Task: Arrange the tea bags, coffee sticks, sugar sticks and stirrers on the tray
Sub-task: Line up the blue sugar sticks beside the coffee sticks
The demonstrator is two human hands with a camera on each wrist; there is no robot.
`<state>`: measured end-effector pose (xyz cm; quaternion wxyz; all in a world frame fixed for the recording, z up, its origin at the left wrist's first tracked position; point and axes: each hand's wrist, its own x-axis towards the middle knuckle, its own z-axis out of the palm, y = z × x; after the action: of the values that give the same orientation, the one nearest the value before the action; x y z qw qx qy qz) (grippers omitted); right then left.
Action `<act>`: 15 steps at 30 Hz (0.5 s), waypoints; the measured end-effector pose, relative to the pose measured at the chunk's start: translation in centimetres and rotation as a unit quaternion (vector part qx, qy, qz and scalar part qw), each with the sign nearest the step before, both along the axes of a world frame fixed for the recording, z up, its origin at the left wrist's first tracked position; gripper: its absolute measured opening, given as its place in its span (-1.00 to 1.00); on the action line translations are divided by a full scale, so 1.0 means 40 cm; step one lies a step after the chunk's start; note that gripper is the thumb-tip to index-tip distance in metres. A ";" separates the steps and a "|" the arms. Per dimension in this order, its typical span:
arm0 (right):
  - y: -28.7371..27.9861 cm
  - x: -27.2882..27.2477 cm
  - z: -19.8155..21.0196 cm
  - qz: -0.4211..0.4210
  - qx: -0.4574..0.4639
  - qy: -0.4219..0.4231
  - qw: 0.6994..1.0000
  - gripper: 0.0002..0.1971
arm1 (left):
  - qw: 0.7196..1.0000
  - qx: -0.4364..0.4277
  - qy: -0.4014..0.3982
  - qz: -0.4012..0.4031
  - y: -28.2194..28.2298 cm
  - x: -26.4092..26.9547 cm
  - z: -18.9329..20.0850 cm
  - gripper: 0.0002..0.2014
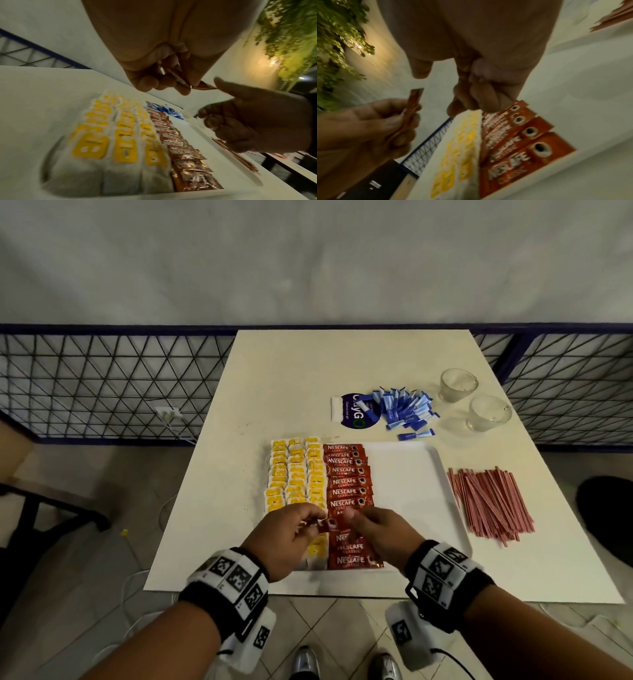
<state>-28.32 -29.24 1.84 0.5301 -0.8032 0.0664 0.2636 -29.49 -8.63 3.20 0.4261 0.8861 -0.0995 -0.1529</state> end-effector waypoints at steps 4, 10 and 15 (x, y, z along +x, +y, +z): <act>0.002 -0.003 0.013 -0.018 0.092 -0.041 0.995 -0.69 | 0.999 -0.037 -0.014 0.037 -0.035 0.013 0.019 -0.79; -0.026 -0.003 0.022 -0.044 0.167 -0.027 0.985 -0.82 | 0.926 -0.273 0.200 0.167 -0.040 0.023 0.040 -0.93; -0.033 0.006 0.022 -0.079 0.207 -0.014 0.975 -0.87 | 0.877 -0.346 0.259 0.210 -0.047 0.023 0.048 -0.93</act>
<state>-28.07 -30.58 2.72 0.7047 -0.6721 0.0658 0.2177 -28.58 -10.51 5.10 0.7382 0.6110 0.1561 -0.2394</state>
